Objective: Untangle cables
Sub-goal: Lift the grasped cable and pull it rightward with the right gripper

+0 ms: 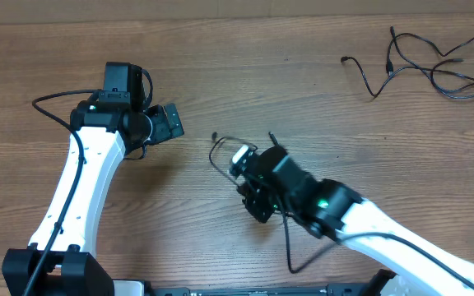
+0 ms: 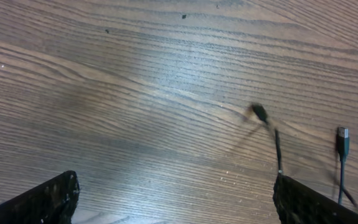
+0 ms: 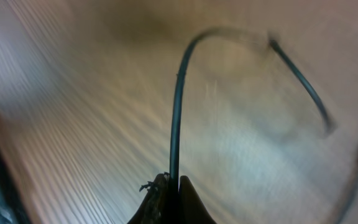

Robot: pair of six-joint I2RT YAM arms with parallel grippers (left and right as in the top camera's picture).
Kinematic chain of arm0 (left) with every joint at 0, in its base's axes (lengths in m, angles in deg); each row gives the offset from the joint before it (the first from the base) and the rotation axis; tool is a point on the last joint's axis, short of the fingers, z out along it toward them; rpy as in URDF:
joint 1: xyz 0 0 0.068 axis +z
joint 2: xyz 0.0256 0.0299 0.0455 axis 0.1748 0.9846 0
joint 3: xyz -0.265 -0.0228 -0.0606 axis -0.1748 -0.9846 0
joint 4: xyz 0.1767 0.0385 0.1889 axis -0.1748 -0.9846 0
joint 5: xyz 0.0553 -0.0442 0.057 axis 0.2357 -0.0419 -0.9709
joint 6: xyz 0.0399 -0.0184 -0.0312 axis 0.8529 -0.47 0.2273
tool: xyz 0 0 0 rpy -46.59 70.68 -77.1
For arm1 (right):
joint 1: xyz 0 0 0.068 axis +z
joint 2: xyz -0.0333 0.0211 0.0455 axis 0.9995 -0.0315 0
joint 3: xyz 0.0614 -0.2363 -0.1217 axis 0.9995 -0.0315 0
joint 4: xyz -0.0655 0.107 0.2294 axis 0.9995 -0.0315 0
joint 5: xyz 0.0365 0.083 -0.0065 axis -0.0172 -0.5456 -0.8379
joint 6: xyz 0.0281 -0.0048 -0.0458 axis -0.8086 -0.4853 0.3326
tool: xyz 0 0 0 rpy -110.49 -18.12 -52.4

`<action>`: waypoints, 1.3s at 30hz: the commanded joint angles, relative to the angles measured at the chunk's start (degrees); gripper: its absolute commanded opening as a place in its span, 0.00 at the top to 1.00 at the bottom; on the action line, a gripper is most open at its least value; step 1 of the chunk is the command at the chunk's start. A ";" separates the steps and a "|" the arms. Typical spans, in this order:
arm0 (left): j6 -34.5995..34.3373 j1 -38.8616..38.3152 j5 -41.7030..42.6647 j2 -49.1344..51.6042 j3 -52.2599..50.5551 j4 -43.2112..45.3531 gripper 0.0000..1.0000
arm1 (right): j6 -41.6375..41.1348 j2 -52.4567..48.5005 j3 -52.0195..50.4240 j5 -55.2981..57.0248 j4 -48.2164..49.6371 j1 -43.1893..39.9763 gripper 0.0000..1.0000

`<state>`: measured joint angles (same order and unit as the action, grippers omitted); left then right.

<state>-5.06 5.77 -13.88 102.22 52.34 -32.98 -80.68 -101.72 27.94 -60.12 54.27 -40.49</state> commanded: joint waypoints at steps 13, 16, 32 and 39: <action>0.85 0.15 -0.37 0.20 0.85 0.09 0.00 | -3.52 14.03 3.72 0.61 -3.34 -11.67 0.96; 0.85 0.15 -0.37 0.20 0.85 0.09 0.00 | -8.72 14.08 4.85 4.57 -3.32 -15.21 0.96; 0.85 0.15 -0.37 0.20 0.85 0.09 0.00 | -35.60 14.27 5.31 10.64 -9.84 -39.15 0.96; 0.85 0.15 -0.37 0.20 0.85 0.09 0.00 | -35.78 14.27 5.29 10.62 -13.99 -50.97 0.96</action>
<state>-5.06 5.77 -13.88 102.22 52.34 -32.96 -114.82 -88.61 31.33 -50.48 40.50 -87.97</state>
